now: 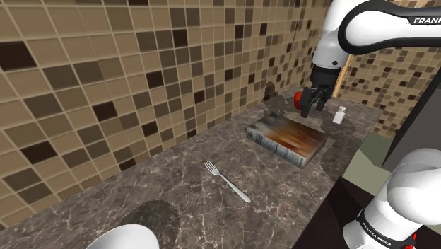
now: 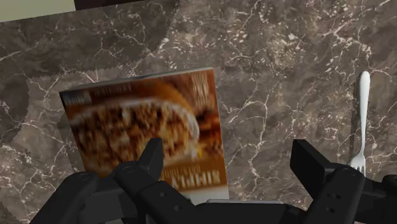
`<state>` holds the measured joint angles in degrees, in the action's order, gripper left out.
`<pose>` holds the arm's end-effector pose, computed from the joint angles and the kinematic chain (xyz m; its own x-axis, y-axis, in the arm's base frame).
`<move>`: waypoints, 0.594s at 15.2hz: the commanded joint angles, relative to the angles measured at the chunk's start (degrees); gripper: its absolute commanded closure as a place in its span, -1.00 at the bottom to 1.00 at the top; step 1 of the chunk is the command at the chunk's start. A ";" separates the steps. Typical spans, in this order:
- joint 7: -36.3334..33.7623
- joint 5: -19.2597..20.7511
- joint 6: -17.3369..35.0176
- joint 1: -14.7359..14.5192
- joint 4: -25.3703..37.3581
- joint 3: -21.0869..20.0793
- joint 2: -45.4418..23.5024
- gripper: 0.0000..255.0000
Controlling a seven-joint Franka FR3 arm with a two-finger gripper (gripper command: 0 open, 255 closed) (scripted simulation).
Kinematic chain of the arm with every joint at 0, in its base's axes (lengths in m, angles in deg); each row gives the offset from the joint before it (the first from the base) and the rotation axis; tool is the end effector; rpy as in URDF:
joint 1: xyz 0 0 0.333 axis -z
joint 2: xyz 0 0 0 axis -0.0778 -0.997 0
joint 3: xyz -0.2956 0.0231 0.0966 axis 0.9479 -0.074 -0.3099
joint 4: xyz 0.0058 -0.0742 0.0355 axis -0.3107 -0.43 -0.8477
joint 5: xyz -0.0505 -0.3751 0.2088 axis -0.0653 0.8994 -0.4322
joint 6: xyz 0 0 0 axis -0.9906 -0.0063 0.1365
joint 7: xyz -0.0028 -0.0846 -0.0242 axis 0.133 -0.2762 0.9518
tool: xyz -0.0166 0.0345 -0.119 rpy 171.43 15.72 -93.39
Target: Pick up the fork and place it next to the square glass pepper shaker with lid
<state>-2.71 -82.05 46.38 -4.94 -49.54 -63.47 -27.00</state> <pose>0.3556 0.0125 0.5379 0.9980 -0.0639 -0.0013 -0.0639 -0.9966 -0.0522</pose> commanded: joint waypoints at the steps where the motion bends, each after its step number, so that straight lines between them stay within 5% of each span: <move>1: 0.00 0.00 0.00 0.00 0.00 0.00 0.00 -1.00; 9: -9.57 -4.71 12.07 -2.86 -2.58 -9.13 -7.74 -1.00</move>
<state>-11.17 -86.33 56.84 -7.56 -51.96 -71.59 -33.60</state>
